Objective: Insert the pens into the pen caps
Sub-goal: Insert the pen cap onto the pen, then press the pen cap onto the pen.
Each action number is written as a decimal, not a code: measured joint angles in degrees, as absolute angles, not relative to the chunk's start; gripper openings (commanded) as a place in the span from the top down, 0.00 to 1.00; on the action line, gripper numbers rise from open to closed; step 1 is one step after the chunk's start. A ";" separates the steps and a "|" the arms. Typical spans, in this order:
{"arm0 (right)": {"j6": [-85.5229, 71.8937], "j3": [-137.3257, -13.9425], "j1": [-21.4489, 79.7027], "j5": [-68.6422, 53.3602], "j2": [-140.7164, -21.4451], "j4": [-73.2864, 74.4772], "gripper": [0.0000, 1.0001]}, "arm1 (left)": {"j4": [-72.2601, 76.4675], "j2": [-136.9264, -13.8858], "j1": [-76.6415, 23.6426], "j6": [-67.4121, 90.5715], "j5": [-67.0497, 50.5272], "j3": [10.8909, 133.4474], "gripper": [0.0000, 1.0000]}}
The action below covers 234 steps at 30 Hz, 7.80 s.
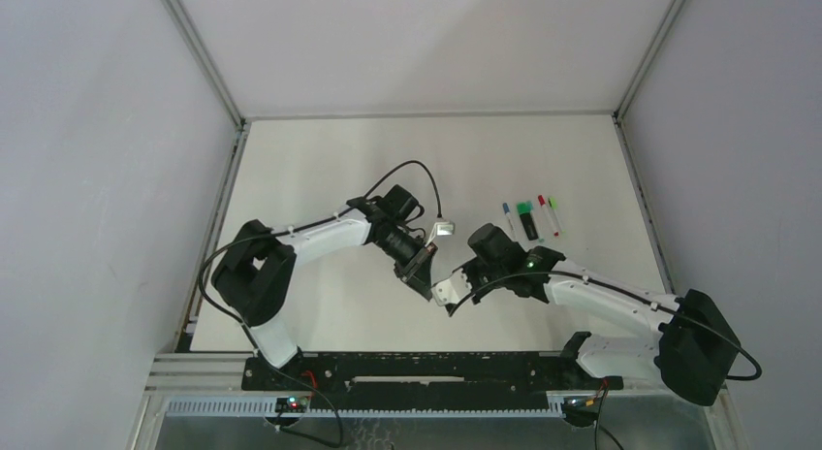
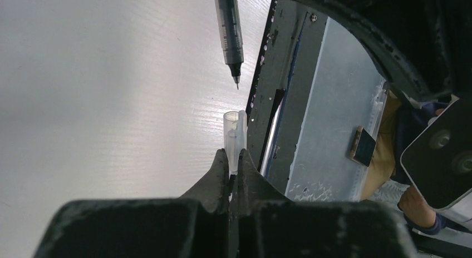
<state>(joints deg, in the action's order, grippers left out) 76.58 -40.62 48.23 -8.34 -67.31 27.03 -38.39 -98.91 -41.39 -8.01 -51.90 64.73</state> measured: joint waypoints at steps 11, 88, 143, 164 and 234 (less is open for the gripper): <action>76.58 -40.62 50.74 -7.51 -68.27 27.00 1.00 | -38.35 -99.39 -41.41 -7.99 -51.92 64.73 1.00; 70.59 -40.56 53.32 -10.07 -69.10 31.03 1.00 | -30.85 -104.75 -43.64 10.28 -54.19 67.20 0.78; 43.18 -54.83 18.65 -82.78 -63.61 41.08 1.00 | 55.18 -64.25 -44.14 13.65 -45.78 32.40 0.12; 43.79 -54.83 18.61 -83.77 -64.27 42.24 1.00 | 77.41 -79.81 -46.50 30.24 -49.25 40.97 0.40; 10.24 -55.68 9.34 -61.67 -62.41 33.82 1.00 | 34.72 -85.86 -54.30 30.41 -12.84 56.16 1.00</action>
<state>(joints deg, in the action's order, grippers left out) 10.24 -55.68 9.34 -61.67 -62.41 33.82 34.72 -85.86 -54.30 30.41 -12.84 56.16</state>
